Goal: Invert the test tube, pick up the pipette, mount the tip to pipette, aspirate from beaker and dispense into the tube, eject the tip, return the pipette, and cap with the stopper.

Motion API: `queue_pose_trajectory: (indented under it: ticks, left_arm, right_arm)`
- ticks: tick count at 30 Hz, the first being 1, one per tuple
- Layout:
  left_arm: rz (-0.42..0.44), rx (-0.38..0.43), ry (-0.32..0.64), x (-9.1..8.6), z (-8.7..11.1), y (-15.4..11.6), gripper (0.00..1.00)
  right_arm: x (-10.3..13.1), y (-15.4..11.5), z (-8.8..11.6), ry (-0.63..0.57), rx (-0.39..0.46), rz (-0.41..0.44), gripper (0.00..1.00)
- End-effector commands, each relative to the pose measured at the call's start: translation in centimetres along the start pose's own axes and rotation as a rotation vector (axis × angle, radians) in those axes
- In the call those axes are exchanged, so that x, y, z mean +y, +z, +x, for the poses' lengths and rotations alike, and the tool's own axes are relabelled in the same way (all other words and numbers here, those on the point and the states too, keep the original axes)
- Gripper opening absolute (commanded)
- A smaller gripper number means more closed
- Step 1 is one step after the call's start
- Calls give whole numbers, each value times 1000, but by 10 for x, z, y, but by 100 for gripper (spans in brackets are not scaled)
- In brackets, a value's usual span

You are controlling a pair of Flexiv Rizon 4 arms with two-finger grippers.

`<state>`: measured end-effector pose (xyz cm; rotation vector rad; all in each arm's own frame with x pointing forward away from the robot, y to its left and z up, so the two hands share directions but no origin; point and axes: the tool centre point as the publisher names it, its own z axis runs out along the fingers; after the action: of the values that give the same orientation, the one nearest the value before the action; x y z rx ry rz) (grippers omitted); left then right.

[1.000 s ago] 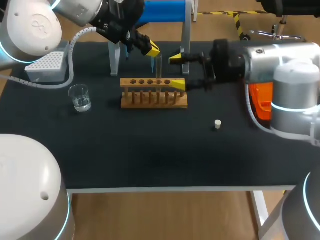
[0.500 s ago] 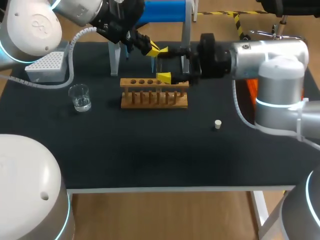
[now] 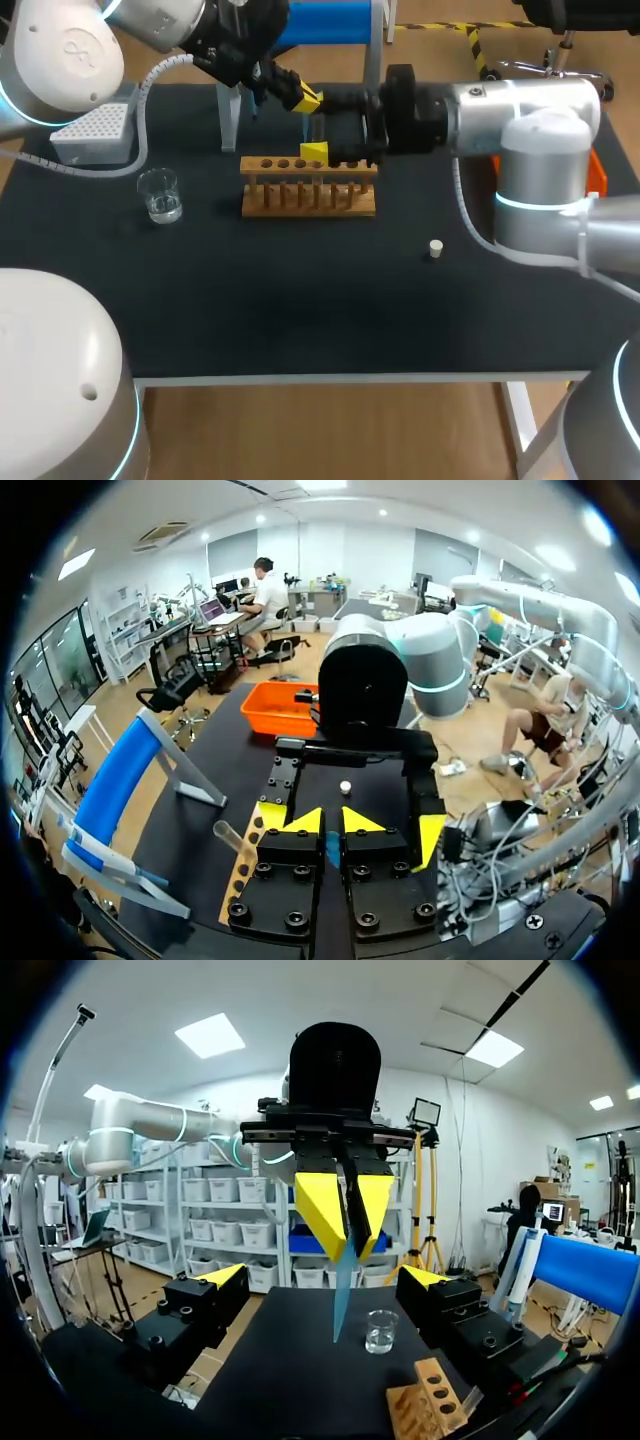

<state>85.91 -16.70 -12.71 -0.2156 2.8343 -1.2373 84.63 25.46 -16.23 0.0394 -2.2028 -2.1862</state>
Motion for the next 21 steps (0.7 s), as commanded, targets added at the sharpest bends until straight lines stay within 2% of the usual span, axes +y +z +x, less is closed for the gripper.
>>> queue_pose_trajectory:
  ticks: [1, 3, 4, 5, 7, 10, 12, 13, 21]
  left_arm:
    - [-5, 1, -2, -1, 0, -1, 0]
    - [-5, 1, -2, -1, 0, -1, 0]
    - [-5, 1, -2, -1, 0, -1, 0]
    - [-5, 1, -2, -1, 0, -1, 0]
    - [-5, 1, -2, -1, 0, -1, 0]
    - [-5, 1, -2, -1, 0, -1, 0]
    - [-5, 1, -2, -1, 0, -1, 0]
    - [-5, 1, -2, -1, 0, -1, 0]
    - [-5, 1, -2, -1, 0, -1, 0]
  right_arm:
    - [-1, 2, -4, 0, 14, -6, 100]
    - [-1, 2, -6, 4, 22, -10, 75]
    - [-1, 2, -6, 6, 26, -11, 54]
    - [-1, 2, -7, 8, 27, -12, 47]
    - [-2, 3, -8, 13, 32, -15, 41]
    - [-2, 3, -8, 14, 36, -17, 25]
    - [-2, 3, -9, 15, 39, -19, 6]
    - [-1, 3, -9, 17, 40, -20, 0]
    - [0, 3, -10, 15, 46, -26, 0]
